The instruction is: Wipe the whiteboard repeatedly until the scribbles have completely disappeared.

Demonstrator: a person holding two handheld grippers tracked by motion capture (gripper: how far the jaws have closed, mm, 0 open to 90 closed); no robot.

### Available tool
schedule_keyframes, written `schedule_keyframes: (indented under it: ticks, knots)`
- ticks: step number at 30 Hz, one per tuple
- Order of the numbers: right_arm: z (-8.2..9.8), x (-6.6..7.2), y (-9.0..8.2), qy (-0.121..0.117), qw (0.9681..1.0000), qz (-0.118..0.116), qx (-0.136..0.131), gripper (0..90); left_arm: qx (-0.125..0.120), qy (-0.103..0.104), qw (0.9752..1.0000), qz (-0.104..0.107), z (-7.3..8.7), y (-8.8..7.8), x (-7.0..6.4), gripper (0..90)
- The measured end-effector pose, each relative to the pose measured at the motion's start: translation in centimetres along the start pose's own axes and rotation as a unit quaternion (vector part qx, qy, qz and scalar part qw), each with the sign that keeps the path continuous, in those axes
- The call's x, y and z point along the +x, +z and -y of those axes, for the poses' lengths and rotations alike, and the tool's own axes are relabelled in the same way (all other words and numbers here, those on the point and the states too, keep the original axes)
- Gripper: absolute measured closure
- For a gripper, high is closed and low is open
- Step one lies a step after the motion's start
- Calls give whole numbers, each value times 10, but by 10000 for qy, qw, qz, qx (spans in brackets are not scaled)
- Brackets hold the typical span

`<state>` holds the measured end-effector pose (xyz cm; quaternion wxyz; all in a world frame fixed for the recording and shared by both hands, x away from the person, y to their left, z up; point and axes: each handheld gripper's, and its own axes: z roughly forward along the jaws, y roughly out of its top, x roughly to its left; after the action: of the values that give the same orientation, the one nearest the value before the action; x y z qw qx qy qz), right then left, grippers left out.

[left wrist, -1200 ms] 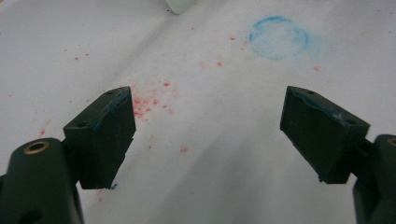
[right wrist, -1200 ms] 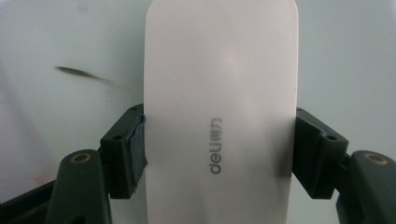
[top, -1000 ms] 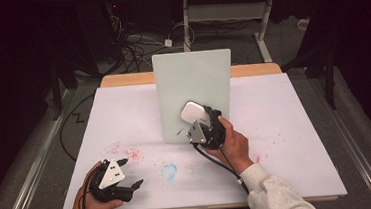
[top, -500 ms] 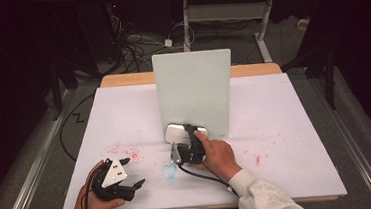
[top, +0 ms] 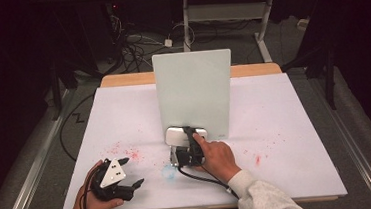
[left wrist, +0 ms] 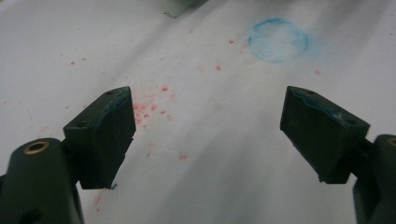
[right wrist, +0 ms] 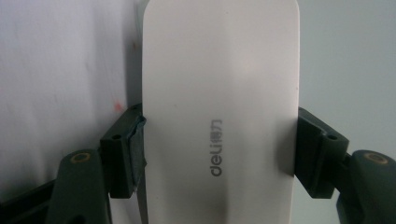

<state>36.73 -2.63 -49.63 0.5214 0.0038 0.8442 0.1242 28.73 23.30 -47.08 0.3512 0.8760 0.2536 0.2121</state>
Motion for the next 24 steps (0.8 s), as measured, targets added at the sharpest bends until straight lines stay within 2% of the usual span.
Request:
schedule_keyframes:
  ticks: [2, 3, 5, 9, 10, 11, 13, 15, 17, 18, 19, 22, 24]
  knots:
    - [8, -4, -2, -73, 9999, -40, 89, 305, -13, -27, 10000, -27, 1, -2, 0, 178]
    - [18, -6, -5, -80, 9997, -22, 219, 305, -5, -23, 10000, -34, 1, -2, 0, 178]
    - [22, -7, -6, -35, 9997, -21, 260, 305, -10, -28, 10000, -50, 1, -3, -1, 177]
    - [42, -19, -12, 184, 9992, 37, 339, 305, 6, -30, 10000, -67, 1, -4, -2, 177]
    - [48, -27, -14, 372, 9985, 181, 363, 306, 6, -29, 10000, -66, 1, -4, -2, 177]
    - [48, -27, -14, 372, 9985, 181, 363, 306, -1, -26, 10000, -65, 0, -4, -2, 177]
    - [54, -37, -17, 628, 9969, 333, 352, 306, -5, -27, 10000, -72, 0, -3, -2, 177]
    - [58, -49, -20, 833, 9948, 470, 363, 306, -6, -25, 10000, -60, -1, -2, -2, 177]
    - [63, -60, -22, 1182, 9906, 626, 292, 306, 11, -12, 10000, -47, -1, -1, -2, 177]
    - [67, -73, -24, 1578, 9849, 650, 295, 306, 14, 5, 10000, -33, -2, -1, -3, 177]
    - [67, -73, -24, 1578, 9849, 650, 295, 306, 14, 8, 10000, -24, -2, 0, -3, 177]
    - [66, -80, -24, 1828, 9801, 741, 234, 306, 29, 24, 10000, -4, -2, 1, -3, 177]
    - [64, -79, -24, 1865, 9793, 761, 187, 306, 33, 21, 10000, 10, -3, 2, -3, 178]
